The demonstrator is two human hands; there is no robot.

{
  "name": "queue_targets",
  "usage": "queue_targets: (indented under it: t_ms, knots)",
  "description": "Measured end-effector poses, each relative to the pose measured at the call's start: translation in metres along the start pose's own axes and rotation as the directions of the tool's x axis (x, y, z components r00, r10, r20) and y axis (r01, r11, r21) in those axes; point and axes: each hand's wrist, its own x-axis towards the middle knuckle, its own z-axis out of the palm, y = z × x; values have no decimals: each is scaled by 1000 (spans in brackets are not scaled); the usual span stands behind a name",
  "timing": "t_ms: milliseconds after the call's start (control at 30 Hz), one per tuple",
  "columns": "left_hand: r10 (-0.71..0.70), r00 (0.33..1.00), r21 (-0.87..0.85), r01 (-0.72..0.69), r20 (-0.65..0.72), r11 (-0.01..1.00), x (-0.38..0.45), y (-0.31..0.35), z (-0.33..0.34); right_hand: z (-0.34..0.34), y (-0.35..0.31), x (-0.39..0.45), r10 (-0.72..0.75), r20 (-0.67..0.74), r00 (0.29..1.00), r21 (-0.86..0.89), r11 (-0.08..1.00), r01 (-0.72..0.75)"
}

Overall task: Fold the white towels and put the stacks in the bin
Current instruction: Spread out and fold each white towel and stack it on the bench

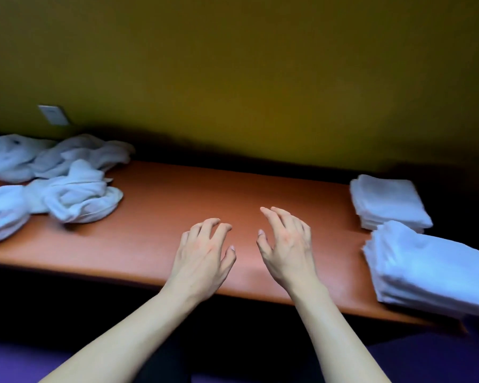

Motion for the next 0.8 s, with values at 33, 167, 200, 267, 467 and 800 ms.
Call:
queue_targets:
  t_ms: [33, 167, 200, 267, 467, 800]
  knots:
    - [-30, 1000, 2, 30, -6, 1000, -4, -15, -3, 9, -15, 4, -22, 19, 1000, 9, 1000, 22]
    - [-149, 988, 4, 149, -28, 989, -21, -75, -12, 47, -68, 17, -102, 113, 988, 22, 995, 100]
    - [-175, 984, 4, 175, -36, 985, -25, -90, -13, 57, -79, 19, -118, 138, 983, 22, 993, 116]
    - [-225, 973, 10, 225, -47, 974, -32, -117, -12, 77, -101, 24, -148, 185, 972, 26, 989, 146]
    - [-336, 940, 79, 339, -51, 937, -36, -201, 1, 137, -152, 45, -208, 330, 921, 35, 977, 208]
    - [-452, 871, 116, 477, -191, 871, 37, -345, 10, 204, -169, 76, -177, 516, 838, -47, 971, 234]
